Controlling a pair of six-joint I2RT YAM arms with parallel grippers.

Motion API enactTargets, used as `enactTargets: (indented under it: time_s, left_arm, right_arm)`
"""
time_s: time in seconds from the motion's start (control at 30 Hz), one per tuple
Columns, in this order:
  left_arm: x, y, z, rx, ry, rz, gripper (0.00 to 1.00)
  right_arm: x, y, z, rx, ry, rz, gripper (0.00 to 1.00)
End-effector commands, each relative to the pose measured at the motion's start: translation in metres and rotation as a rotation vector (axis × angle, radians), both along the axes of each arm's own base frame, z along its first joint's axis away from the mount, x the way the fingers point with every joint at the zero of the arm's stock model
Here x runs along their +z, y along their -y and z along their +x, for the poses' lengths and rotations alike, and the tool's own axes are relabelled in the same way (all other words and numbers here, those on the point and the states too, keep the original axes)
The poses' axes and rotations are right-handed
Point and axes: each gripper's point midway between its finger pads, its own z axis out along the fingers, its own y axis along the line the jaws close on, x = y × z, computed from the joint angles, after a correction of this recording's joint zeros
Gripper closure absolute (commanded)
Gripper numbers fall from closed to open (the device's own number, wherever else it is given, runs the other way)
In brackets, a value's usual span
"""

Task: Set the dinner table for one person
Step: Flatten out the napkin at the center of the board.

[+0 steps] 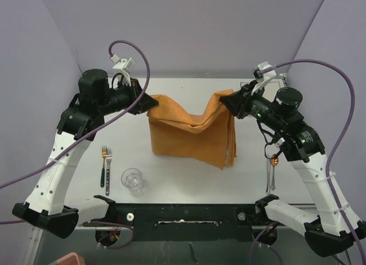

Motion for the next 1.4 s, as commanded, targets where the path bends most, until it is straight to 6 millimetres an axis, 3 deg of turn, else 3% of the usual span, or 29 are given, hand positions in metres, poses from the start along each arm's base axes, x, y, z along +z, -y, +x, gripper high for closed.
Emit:
enactTargets:
  time_s: [0.0, 0.07, 0.2, 0.33, 0.53, 0.8, 0.93, 1.07, 1.2, 1.3, 1.37]
  left_arm:
    - [0.059, 0.001, -0.05, -0.139, 0.26, -0.016, 1.0]
    - [0.05, -0.003, -0.06, -0.138, 0.291, 0.008, 1.0]
    - [0.02, -0.025, -0.061, -0.008, 0.294, 0.091, 1.0]
    - [-0.011, -0.045, -0.044, 0.129, 0.237, 0.168, 1.0]
    - [-0.057, -0.045, 0.015, 0.233, 0.177, 0.265, 1.0]
    - [-0.135, -0.036, 0.119, 0.288, 0.042, 0.241, 1.0]
    - [-0.165, -0.036, 0.165, 0.299, -0.019, 0.154, 1.0]
    - [-0.157, -0.038, 0.198, 0.324, -0.004, 0.051, 0.97]
    - [-0.124, -0.028, 0.214, 0.286, 0.097, 0.017, 0.86]
    - [-0.101, -0.021, 0.217, 0.242, 0.137, 0.005, 0.64]
    - [-0.091, -0.019, 0.217, 0.226, 0.151, -0.004, 0.43]
  right_arm:
    - [0.036, 0.001, -0.028, 0.056, 0.065, 0.049, 1.0]
    - [0.027, 0.0, -0.035, 0.088, 0.035, 0.011, 1.0]
    - [0.0, 0.006, -0.037, 0.076, -0.031, -0.07, 1.0]
    - [-0.024, 0.015, -0.021, -0.012, -0.059, -0.095, 1.0]
    - [-0.056, 0.019, 0.04, -0.185, -0.078, -0.133, 1.0]
    - [-0.091, 0.017, 0.132, -0.28, -0.111, -0.153, 1.0]
    - [-0.136, 0.019, 0.18, -0.316, -0.18, -0.176, 1.0]
    - [-0.164, 0.019, 0.226, -0.322, -0.216, -0.178, 1.0]
    - [-0.164, 0.009, 0.264, -0.308, -0.2, -0.171, 1.0]
    - [-0.163, 0.005, 0.284, -0.311, -0.19, -0.154, 1.0]
    - [-0.163, 0.004, 0.294, -0.316, -0.185, -0.139, 1.0]
